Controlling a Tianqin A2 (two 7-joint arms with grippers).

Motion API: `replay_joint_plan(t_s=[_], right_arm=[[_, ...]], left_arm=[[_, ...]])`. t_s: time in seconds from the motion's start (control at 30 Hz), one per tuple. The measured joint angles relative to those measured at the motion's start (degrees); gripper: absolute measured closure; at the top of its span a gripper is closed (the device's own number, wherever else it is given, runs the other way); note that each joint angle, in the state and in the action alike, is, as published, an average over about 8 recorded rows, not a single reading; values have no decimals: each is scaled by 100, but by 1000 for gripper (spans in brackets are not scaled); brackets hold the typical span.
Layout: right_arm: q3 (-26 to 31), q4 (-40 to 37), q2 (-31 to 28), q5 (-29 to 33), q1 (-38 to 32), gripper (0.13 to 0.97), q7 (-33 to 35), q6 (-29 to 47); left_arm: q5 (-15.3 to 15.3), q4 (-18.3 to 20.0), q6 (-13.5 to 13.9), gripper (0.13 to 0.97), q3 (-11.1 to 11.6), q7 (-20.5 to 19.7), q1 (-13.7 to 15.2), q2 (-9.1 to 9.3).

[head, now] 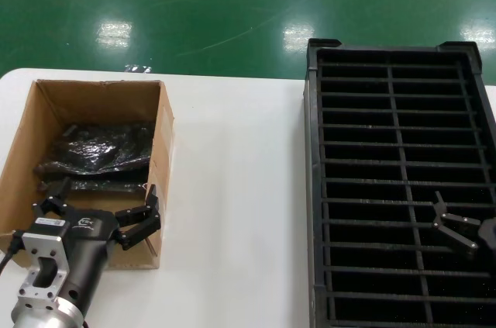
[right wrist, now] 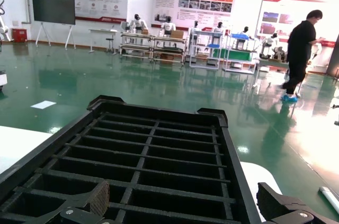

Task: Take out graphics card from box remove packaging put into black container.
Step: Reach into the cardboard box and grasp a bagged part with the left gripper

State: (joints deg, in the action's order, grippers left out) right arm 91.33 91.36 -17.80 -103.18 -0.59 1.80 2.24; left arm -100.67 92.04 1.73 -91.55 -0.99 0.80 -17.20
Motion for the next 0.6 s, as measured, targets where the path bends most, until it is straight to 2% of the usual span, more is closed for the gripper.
replay_joint_plan(t_s=[0.3, 0.4, 0.5, 0.6], right_arm=[[0, 0, 0, 0, 0, 129, 0, 0], [0, 0, 0, 0, 0, 129, 0, 0], [0, 0, 0, 0, 0, 129, 0, 0], [0, 0, 0, 0, 0, 129, 0, 0]], left_arm=[[7, 2, 4, 132, 4, 8, 2, -7], [48, 10, 15, 132, 13, 50, 26, -63], [163, 26, 46, 132, 3, 122, 105, -262], [409, 35, 169, 132, -39, 171, 264, -655]])
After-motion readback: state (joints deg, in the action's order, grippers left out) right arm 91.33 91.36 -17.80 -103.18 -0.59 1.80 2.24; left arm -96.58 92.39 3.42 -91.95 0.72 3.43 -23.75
